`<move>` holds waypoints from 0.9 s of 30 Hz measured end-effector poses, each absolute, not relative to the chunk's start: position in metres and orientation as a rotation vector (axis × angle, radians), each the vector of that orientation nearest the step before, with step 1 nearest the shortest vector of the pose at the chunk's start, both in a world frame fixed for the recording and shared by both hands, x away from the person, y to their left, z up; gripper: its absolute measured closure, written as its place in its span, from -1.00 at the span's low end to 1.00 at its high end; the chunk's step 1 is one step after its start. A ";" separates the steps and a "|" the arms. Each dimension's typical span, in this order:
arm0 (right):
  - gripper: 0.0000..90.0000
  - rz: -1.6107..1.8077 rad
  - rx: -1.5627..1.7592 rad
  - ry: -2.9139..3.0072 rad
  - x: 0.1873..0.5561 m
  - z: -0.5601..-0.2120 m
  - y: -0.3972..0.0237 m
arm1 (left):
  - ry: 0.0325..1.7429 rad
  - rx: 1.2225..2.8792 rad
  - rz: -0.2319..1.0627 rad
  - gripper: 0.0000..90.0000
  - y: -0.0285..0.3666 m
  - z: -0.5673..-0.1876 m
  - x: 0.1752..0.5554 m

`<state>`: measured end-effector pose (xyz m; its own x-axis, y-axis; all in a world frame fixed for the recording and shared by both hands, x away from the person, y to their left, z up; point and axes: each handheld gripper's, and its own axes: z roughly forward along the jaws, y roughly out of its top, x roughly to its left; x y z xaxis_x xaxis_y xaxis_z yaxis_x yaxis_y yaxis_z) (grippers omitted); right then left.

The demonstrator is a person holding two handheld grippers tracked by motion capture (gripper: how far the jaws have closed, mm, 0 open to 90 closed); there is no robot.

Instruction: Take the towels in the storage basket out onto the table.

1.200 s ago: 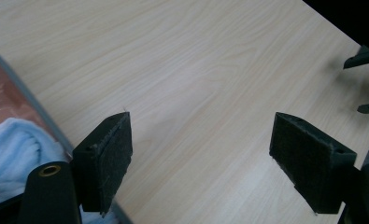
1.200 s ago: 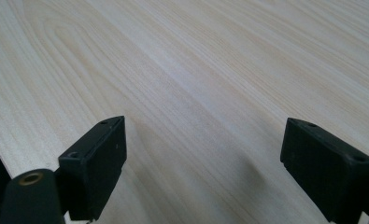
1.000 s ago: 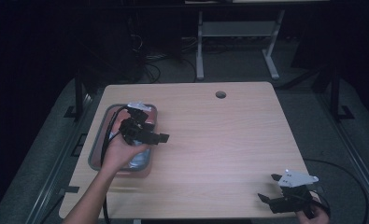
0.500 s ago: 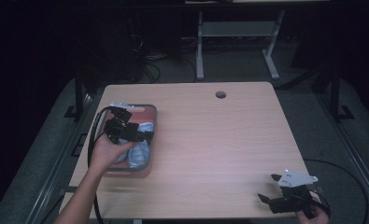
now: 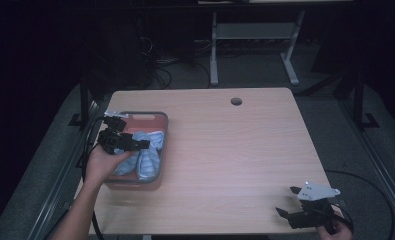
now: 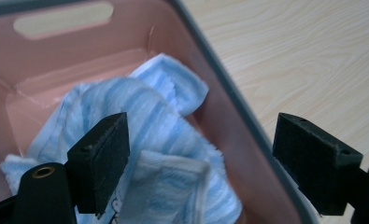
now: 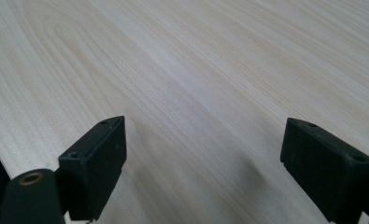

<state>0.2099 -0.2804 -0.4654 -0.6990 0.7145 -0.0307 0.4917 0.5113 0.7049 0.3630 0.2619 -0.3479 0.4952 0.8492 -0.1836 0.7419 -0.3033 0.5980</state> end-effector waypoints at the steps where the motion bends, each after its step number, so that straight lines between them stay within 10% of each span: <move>1: -0.69 0.987 1.008 2.440 0.210 -0.465 -0.280 | 1.311 2.113 0.217 -0.58 0.262 -0.349 0.363; 27: -0.69 1.010 1.016 2.430 0.209 -0.464 -0.281 | 1.550 2.431 0.146 -0.04 0.244 -0.403 0.400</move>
<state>0.2089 -0.2813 -0.4644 -0.6959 0.7178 -0.0205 0.4918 0.4972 0.7148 0.3997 0.2436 -0.4028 0.4280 0.9023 -0.0516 0.8769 -0.4007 0.2654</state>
